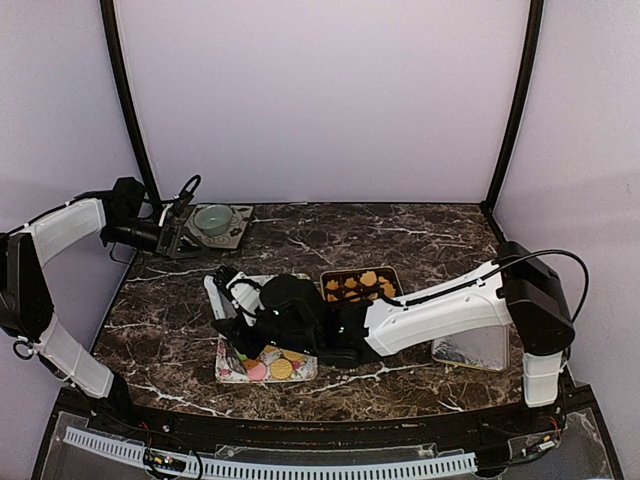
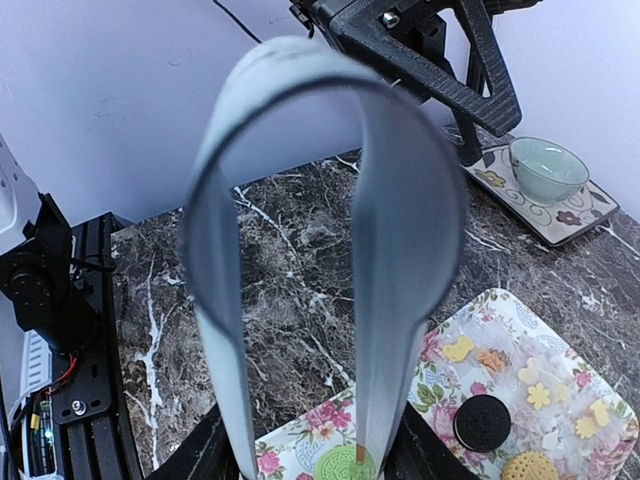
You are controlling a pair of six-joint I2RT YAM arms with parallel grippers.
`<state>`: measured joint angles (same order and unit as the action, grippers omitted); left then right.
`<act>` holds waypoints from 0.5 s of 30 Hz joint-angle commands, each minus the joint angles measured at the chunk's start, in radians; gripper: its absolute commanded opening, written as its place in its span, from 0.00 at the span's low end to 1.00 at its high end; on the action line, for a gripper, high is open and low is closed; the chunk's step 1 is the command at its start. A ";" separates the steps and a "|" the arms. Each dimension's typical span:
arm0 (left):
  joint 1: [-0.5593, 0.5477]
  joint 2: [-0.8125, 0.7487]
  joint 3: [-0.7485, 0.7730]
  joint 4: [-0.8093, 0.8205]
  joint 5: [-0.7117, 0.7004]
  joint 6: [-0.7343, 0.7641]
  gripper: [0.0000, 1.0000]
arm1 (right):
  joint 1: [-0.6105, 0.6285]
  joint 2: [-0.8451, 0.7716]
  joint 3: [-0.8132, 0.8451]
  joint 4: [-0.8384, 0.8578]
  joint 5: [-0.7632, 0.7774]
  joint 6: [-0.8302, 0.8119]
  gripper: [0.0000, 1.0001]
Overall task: Pack the cookies
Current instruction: Pick up the fake cookies from the plate.
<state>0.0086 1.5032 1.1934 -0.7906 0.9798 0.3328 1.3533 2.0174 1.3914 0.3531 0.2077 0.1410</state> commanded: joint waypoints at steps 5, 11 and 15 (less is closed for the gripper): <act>0.004 -0.044 -0.005 -0.041 0.000 0.023 0.99 | 0.007 0.035 0.007 0.050 0.050 -0.008 0.49; 0.004 -0.037 0.003 -0.044 0.004 0.021 0.99 | 0.008 0.045 -0.013 0.053 0.055 0.001 0.48; 0.005 -0.034 0.003 -0.043 0.006 0.017 0.99 | 0.007 0.064 -0.005 0.050 0.061 0.003 0.44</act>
<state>0.0086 1.5028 1.1934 -0.8051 0.9783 0.3374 1.3540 2.0460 1.3911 0.3904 0.2462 0.1368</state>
